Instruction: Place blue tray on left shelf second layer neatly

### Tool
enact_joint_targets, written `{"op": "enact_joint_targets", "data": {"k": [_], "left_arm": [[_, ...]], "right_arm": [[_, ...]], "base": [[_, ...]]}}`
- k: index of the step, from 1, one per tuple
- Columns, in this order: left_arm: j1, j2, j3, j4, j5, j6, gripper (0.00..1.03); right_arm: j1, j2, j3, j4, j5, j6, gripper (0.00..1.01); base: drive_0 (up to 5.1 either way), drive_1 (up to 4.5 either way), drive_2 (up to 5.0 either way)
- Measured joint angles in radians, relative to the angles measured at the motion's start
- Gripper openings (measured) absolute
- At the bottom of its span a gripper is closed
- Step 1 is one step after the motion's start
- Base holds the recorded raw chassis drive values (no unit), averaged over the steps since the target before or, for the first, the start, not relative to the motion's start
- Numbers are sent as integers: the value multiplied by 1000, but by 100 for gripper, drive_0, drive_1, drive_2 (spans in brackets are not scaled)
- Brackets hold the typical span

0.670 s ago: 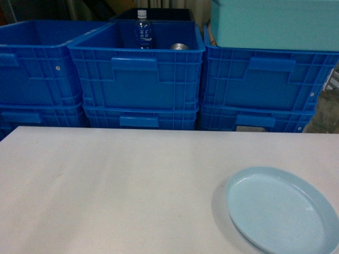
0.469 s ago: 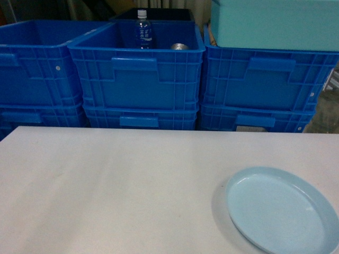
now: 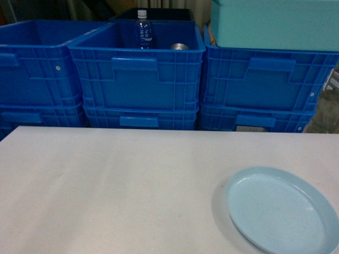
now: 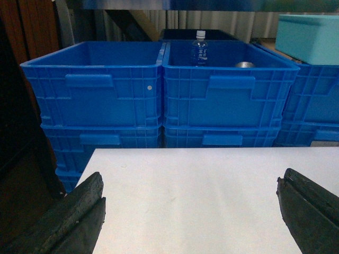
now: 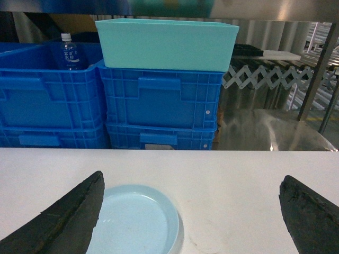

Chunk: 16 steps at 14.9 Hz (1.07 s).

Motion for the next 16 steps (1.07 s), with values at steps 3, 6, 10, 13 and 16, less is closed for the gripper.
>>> {"op": "enact_joint_targets", "data": {"k": [3, 6, 10, 13, 16], "left_arm": [[0, 0, 0, 0, 0, 0, 98], [0, 0, 0, 0, 0, 0, 98], [0, 0, 0, 0, 0, 0, 98], [0, 0, 0, 0, 0, 0, 98], [0, 0, 0, 0, 0, 0, 98]], "right_arm": [[-117, 290, 44, 177, -169, 73, 98], [-165, 751, 324, 349, -380, 201, 98], [-65, 1231, 474, 495, -391, 382, 98], [-52, 1510, 479, 686, -340, 536, 98], [-54, 1621, 453, 775, -300, 584, 98]], "base": [[0, 0, 0], [0, 0, 0], [0, 0, 0], [0, 0, 0], [0, 0, 0]]}}
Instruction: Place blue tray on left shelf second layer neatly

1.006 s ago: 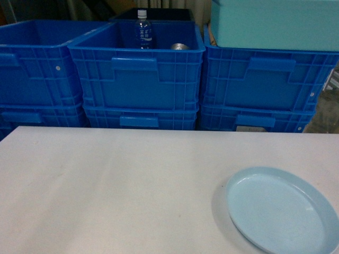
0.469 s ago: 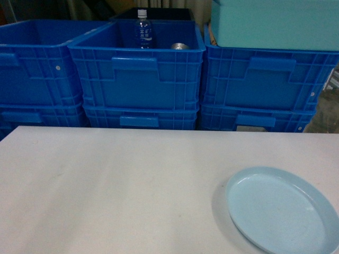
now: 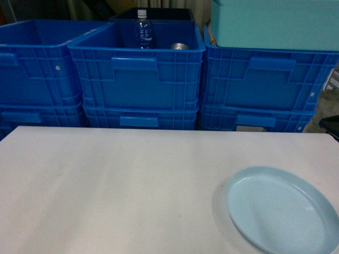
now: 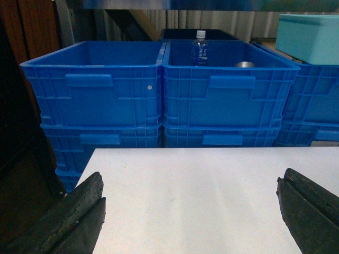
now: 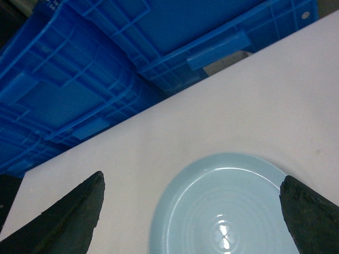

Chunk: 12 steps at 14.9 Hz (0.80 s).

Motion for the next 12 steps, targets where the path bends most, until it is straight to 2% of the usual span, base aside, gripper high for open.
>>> {"op": "enact_joint_targets", "data": {"k": [2, 4, 6, 8, 9, 10, 12], "left_arm": [[0, 0, 0, 0, 0, 0, 98], [0, 0, 0, 0, 0, 0, 98], [0, 0, 0, 0, 0, 0, 98], [0, 0, 0, 0, 0, 0, 98], [0, 0, 0, 0, 0, 0, 98], [0, 0, 0, 0, 0, 0, 98], [0, 0, 0, 0, 0, 0, 98]], "right_arm": [[-25, 60, -27, 50, 32, 8, 98], [-52, 98, -52, 82, 37, 11, 98], [-59, 150, -67, 128, 38, 25, 98], [-42, 216, -76, 172, 58, 57, 98], [-15, 278, -74, 200, 118, 101, 98], [-2, 294, -74, 198, 145, 139, 98], [3, 295, -70, 202, 157, 157, 98]], "base": [[0, 0, 0], [0, 0, 0], [0, 0, 0], [0, 0, 0], [0, 0, 0], [0, 0, 0], [0, 0, 0]]}}
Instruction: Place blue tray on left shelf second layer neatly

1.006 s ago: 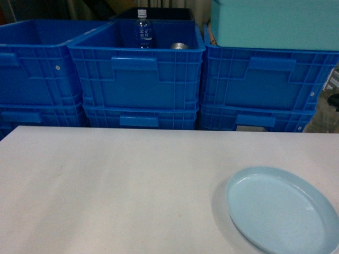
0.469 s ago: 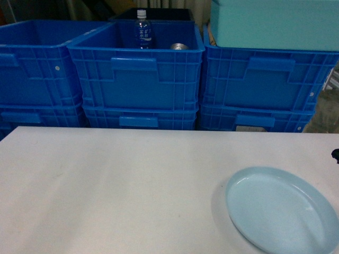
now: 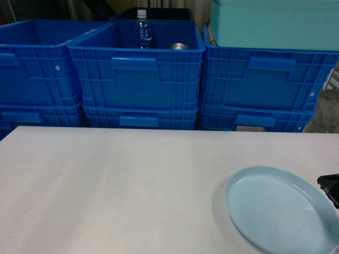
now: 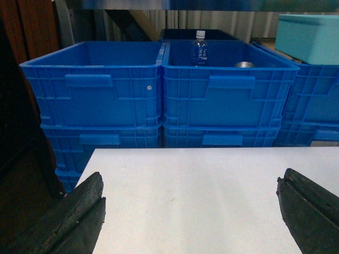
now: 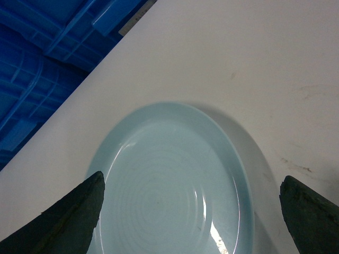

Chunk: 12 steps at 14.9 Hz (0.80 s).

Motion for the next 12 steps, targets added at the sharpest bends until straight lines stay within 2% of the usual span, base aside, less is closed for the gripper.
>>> {"op": "enact_joint_targets", "data": {"k": [4, 8, 12], "left_arm": [[0, 0, 0, 0, 0, 0, 98], [0, 0, 0, 0, 0, 0, 98], [0, 0, 0, 0, 0, 0, 98]], "right_arm": [[34, 4, 15, -46, 51, 31, 98], [74, 31, 32, -76, 108, 95, 98], [91, 45, 49, -88, 121, 119, 98]], "base": [[0, 0, 0], [0, 0, 0], [0, 0, 0]]}}
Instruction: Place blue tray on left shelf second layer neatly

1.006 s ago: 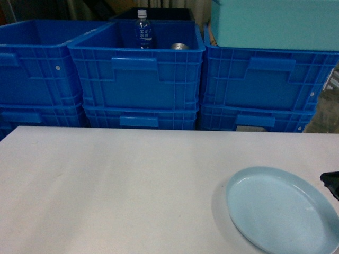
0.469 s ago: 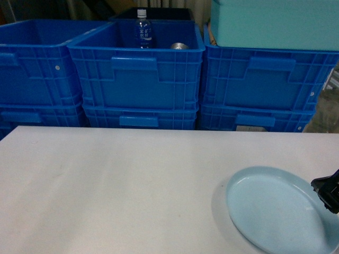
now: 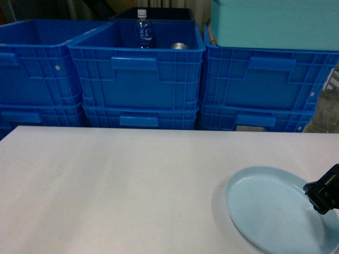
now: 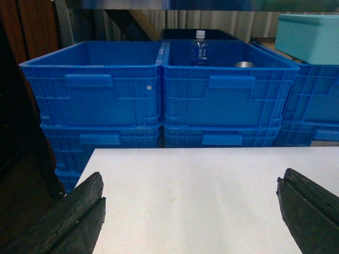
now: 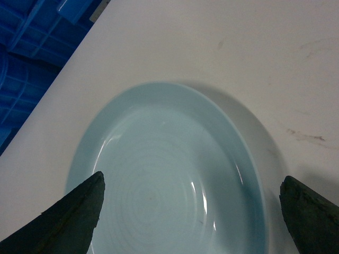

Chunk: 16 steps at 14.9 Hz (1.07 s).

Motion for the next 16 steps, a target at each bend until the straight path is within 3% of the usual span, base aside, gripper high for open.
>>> {"op": "enact_joint_targets", "data": {"k": [5, 11, 16], "left_arm": [[0, 0, 0, 0, 0, 0, 98], [0, 0, 0, 0, 0, 0, 98], [0, 0, 0, 0, 0, 0, 98]], "right_arm": [[46, 21, 21, -10, 42, 15, 98], [58, 55, 25, 2, 67, 39, 98], [64, 82, 26, -13, 109, 59, 36]], "base": [[0, 0, 0], [0, 0, 0], [0, 0, 0]]}}
